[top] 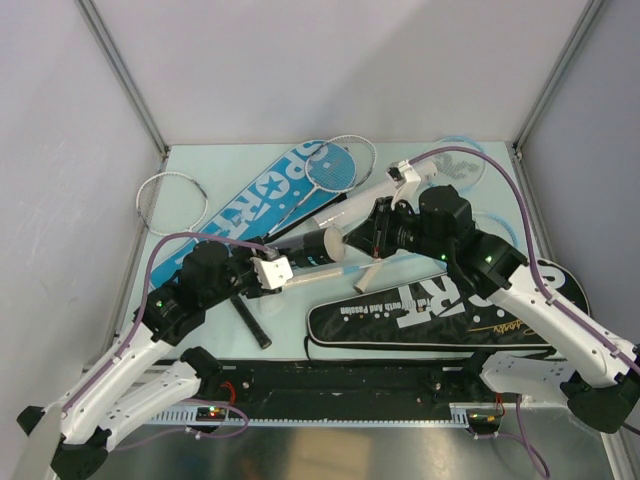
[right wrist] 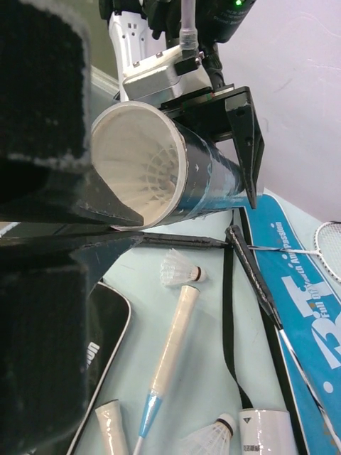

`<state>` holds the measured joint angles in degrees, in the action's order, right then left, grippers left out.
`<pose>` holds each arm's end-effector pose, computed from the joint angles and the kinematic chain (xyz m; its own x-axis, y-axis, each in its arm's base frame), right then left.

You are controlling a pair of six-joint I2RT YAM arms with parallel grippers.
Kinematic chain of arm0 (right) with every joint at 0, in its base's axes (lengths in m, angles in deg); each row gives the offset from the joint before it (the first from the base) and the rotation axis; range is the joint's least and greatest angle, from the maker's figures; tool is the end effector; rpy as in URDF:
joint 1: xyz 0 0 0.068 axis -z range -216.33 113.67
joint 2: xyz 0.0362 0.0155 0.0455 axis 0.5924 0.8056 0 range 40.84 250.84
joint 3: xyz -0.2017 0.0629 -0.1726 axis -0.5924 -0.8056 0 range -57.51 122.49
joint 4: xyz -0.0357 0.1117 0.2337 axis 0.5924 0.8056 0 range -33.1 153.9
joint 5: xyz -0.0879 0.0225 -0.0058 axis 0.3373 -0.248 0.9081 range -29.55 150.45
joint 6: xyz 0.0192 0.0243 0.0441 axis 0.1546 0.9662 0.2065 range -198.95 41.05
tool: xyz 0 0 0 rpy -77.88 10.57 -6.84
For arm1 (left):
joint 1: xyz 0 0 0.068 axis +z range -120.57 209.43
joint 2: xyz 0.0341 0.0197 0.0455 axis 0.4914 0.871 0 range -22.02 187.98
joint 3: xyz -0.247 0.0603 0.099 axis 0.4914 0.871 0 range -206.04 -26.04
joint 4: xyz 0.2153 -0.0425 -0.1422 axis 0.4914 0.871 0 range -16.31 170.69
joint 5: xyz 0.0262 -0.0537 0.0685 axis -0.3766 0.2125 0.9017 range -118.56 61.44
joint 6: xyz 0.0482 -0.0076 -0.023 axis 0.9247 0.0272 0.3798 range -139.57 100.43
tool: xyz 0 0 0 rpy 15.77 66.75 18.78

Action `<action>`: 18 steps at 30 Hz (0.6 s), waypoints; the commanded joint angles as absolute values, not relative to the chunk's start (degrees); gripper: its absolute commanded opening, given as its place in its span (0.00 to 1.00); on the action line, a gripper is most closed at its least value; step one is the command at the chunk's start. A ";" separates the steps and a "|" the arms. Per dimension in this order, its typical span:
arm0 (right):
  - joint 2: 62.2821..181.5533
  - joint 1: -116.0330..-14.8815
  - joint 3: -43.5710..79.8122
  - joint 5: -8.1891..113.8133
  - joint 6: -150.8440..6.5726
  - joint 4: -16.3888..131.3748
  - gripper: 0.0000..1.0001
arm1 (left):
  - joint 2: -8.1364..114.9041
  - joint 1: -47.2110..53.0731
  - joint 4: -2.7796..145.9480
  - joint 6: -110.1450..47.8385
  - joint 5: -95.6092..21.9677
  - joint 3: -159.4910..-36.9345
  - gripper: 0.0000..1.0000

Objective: Pack up the badminton gear
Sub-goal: Close the lid on the shuttle tube.

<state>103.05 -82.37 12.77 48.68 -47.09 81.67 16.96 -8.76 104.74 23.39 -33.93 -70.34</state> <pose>0.1581 0.1744 0.4096 -0.6131 0.1086 -0.7825 -0.6085 0.5668 0.5554 0.1173 -0.0965 0.3145 0.2150 0.6942 -0.6869 0.7315 0.3516 0.5842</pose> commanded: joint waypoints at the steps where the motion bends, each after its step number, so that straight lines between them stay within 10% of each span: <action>1: 103.03 -83.39 14.30 49.82 -46.53 80.21 0.15 | 16.79 -9.40 100.71 24.16 -34.63 -72.55 0.59; 18: 100.56 -82.71 13.53 47.98 -45.70 79.64 0.42 | 16.65 -9.34 100.69 24.03 -35.42 -71.99 0.59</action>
